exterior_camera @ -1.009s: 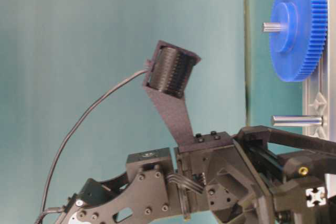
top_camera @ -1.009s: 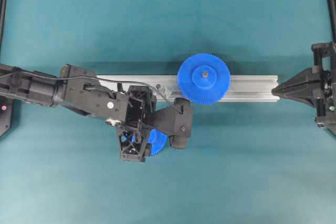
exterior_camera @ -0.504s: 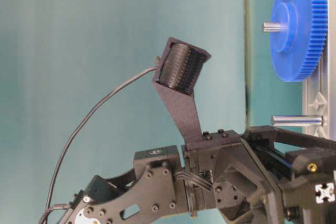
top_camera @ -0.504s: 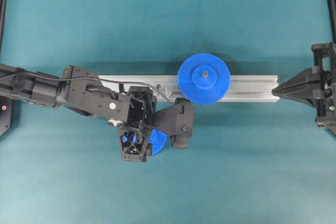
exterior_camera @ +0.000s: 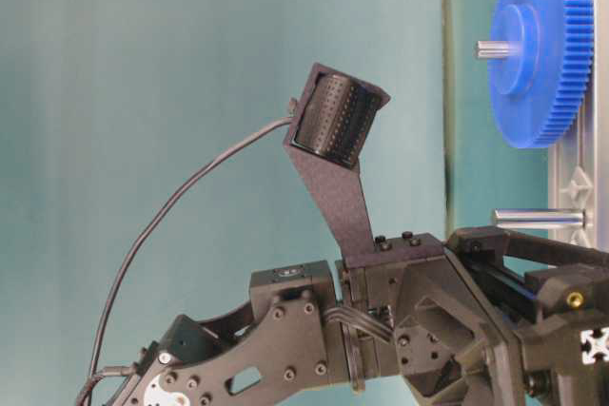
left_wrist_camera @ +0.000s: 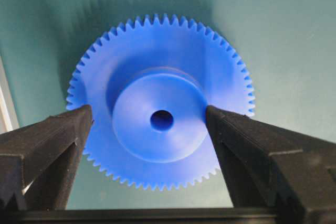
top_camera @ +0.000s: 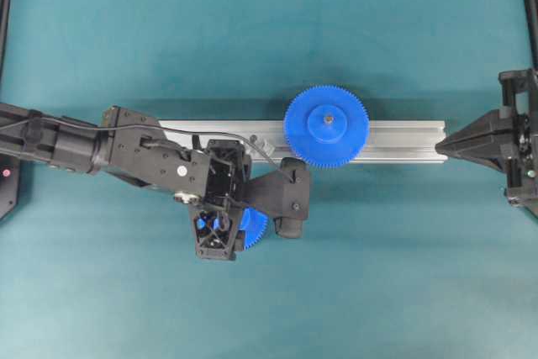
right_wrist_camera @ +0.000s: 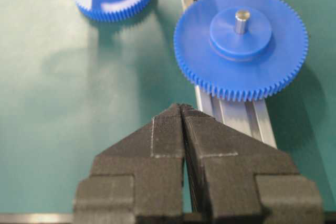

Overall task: Find the location of the shaft and insert the small gear.
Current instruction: 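Lift the small blue gear off the table with the left gripper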

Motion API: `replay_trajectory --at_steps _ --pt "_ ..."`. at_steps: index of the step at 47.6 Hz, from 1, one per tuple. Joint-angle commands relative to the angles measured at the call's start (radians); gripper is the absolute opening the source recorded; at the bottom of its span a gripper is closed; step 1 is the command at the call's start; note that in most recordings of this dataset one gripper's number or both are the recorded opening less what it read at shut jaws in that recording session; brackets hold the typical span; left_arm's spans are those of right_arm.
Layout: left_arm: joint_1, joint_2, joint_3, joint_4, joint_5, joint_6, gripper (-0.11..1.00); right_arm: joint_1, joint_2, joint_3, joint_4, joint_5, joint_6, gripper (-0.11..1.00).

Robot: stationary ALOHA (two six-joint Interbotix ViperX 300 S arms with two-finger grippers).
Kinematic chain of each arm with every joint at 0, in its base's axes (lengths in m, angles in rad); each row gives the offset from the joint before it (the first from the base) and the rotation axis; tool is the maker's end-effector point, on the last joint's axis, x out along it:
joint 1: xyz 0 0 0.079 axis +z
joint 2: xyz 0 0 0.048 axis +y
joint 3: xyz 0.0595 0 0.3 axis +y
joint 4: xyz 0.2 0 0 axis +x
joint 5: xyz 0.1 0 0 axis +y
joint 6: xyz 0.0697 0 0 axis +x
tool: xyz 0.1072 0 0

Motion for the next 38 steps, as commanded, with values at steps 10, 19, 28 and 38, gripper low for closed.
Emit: replay_trajectory --at_steps 10,19,28,38 --pt "-0.005 -0.011 -0.023 0.003 -0.005 0.000 0.91 -0.002 0.006 -0.008 0.002 -0.011 0.014 0.03" --pt "-0.005 -0.011 -0.021 0.003 -0.005 -0.015 0.91 -0.002 0.006 -0.008 0.002 -0.011 0.014 0.03" --pt "-0.017 -0.009 -0.023 0.003 -0.005 -0.025 0.91 -0.002 0.005 -0.008 0.002 -0.011 0.014 0.03" --pt "-0.020 -0.008 -0.021 0.003 -0.005 -0.025 0.91 -0.006 0.006 -0.008 0.002 -0.012 0.014 0.03"
